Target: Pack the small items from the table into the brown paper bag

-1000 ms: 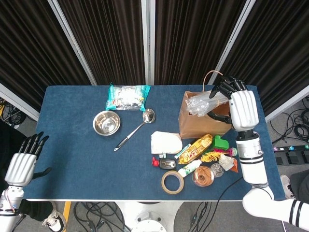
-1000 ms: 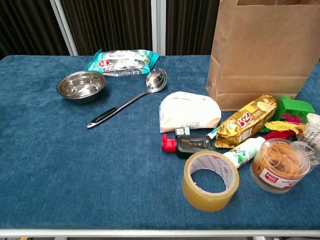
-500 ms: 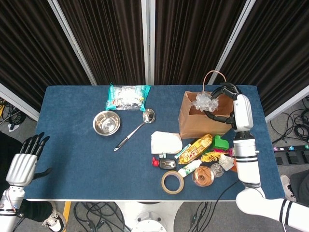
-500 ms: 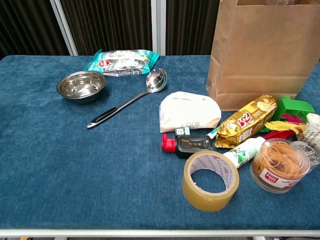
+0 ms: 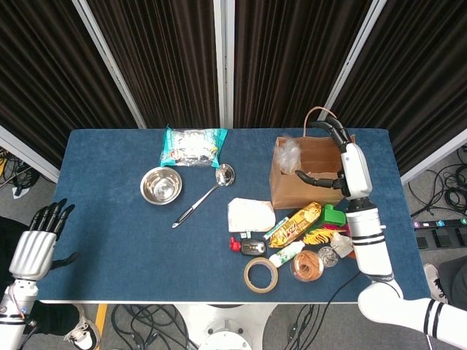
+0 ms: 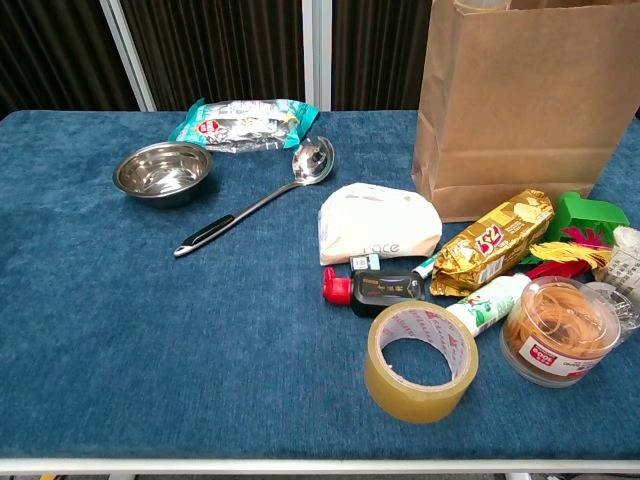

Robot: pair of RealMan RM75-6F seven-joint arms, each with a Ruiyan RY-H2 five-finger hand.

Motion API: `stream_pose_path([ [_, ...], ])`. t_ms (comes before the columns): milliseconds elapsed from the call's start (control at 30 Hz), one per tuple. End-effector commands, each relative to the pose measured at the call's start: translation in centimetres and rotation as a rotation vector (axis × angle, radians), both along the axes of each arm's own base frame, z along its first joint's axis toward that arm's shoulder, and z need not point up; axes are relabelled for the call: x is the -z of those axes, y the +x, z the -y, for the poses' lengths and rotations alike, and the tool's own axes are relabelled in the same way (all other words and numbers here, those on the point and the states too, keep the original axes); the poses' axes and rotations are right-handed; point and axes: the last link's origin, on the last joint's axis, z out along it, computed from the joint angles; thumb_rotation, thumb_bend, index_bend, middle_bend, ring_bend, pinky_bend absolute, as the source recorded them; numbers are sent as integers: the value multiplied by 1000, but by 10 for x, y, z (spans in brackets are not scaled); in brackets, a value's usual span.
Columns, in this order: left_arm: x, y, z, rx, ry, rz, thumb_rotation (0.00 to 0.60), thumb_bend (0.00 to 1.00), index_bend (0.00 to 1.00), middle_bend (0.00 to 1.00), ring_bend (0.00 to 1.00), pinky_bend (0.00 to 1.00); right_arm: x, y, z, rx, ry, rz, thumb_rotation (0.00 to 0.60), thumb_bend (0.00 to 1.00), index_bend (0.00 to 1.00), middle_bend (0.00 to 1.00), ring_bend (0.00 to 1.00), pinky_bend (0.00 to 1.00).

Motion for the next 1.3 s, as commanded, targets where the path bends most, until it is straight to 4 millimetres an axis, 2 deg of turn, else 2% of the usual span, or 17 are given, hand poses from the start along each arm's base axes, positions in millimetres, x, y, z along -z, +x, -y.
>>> stream_pose_path([
  [33, 0, 0, 0, 0, 3, 5, 600, 114, 81, 88, 0, 116, 0, 14, 4, -8, -4, 11, 600, 0, 192, 184, 34, 156],
  [200, 0, 0, 0, 1, 2, 5, 600, 114, 81, 88, 0, 116, -12, 27, 0, -48, -65, 16, 600, 0, 191, 186, 35, 156],
  [333, -1, -2, 1, -6, 6, 6, 600, 114, 81, 88, 0, 116, -24, 44, -18, -170, -114, -19, 600, 0, 191, 190, 44, 156],
  [467, 1, -3, 2, -11, -1, 4, 600, 114, 80, 88, 0, 116, -20, 67, -48, -363, -167, -138, 600, 0, 191, 201, 58, 157],
  [500, 1, -3, 2, -11, -1, 4, 600, 114, 81, 88, 0, 116, -16, 71, -61, -420, -178, -176, 600, 0, 191, 203, 62, 158],
  [667, 1, -3, 3, -11, 2, 4, 600, 114, 81, 88, 0, 116, 6, 77, -102, -583, -183, -348, 600, 0, 189, 215, 73, 165],
  [767, 1, -4, 3, -16, 2, 6, 600, 114, 81, 88, 0, 116, 23, 65, -119, -629, -178, -517, 600, 0, 188, 226, 83, 177],
  [900, 2, -5, 4, -18, -2, 9, 600, 114, 81, 88, 0, 116, 43, 24, -131, -587, -146, -791, 600, 0, 187, 231, 83, 177],
  [1067, 4, -3, 4, -15, -7, 13, 600, 114, 81, 88, 0, 116, 54, -16, -125, -431, -36, -978, 600, 0, 191, 241, 89, 182],
  [1300, 9, -3, 4, -13, -19, 15, 600, 114, 81, 88, 0, 116, 54, -64, -117, -207, 47, -1071, 600, 0, 210, 259, 95, 186],
])
